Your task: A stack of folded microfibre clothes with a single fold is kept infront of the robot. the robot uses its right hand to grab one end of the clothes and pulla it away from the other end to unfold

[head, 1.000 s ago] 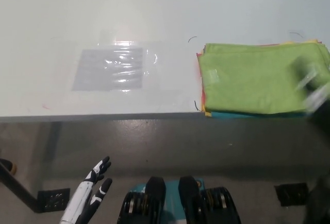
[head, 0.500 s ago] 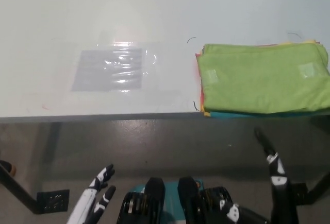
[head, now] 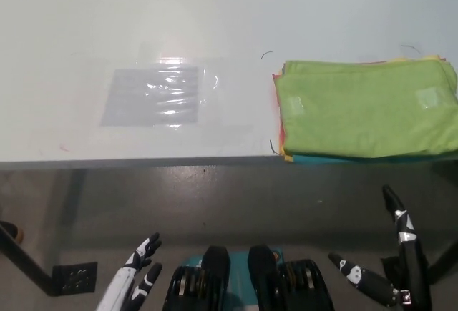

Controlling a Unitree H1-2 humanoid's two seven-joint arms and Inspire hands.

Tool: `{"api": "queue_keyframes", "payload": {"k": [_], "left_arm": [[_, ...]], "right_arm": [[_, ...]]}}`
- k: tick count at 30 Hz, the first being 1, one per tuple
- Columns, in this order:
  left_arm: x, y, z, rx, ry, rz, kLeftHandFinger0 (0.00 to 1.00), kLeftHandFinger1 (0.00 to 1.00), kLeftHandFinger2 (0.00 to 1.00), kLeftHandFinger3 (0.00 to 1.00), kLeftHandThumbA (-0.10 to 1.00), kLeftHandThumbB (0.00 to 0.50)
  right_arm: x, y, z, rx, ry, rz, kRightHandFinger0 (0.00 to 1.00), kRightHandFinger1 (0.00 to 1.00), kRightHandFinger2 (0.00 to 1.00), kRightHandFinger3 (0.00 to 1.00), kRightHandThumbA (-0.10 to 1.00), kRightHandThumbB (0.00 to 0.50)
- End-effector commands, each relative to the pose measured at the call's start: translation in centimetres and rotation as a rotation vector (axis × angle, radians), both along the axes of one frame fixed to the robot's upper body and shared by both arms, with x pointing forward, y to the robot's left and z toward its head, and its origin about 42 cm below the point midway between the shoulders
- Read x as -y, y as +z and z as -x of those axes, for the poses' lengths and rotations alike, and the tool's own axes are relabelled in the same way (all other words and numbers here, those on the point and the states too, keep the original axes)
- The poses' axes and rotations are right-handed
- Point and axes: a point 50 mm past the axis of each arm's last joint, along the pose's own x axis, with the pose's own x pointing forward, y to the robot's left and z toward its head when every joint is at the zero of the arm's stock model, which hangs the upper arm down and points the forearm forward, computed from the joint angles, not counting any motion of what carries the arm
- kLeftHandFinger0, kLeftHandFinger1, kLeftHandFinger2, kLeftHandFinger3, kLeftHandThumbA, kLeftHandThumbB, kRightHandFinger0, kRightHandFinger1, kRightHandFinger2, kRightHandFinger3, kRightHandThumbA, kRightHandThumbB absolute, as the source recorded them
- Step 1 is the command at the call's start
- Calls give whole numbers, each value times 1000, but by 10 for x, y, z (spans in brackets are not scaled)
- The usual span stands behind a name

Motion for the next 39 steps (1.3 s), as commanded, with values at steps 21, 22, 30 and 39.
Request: {"api": "queue_keyframes", "payload": {"k": [21,22,30,39], "left_arm": [[-25,14,-10,73,85,15,1000,1000,1000,1000,1000,296],[-28,16,-12,78,101,24,1000,1000,1000,1000,1000,315],[-34,19,-16,78,132,35,1000,1000,1000,1000,1000,340],[-37,17,-16,74,127,29,1000,1000,1000,1000,1000,358]], "right_arm": [[-3,-11,-22,-247,248,23,1000,1000,1000,1000,1000,219],[-4,-11,-24,-249,247,16,1000,1000,1000,1000,1000,213],[-2,-12,-21,-257,241,-16,1000,1000,1000,1000,1000,210],[-4,-12,-22,-247,244,-21,1000,1000,1000,1000,1000,190]]}}
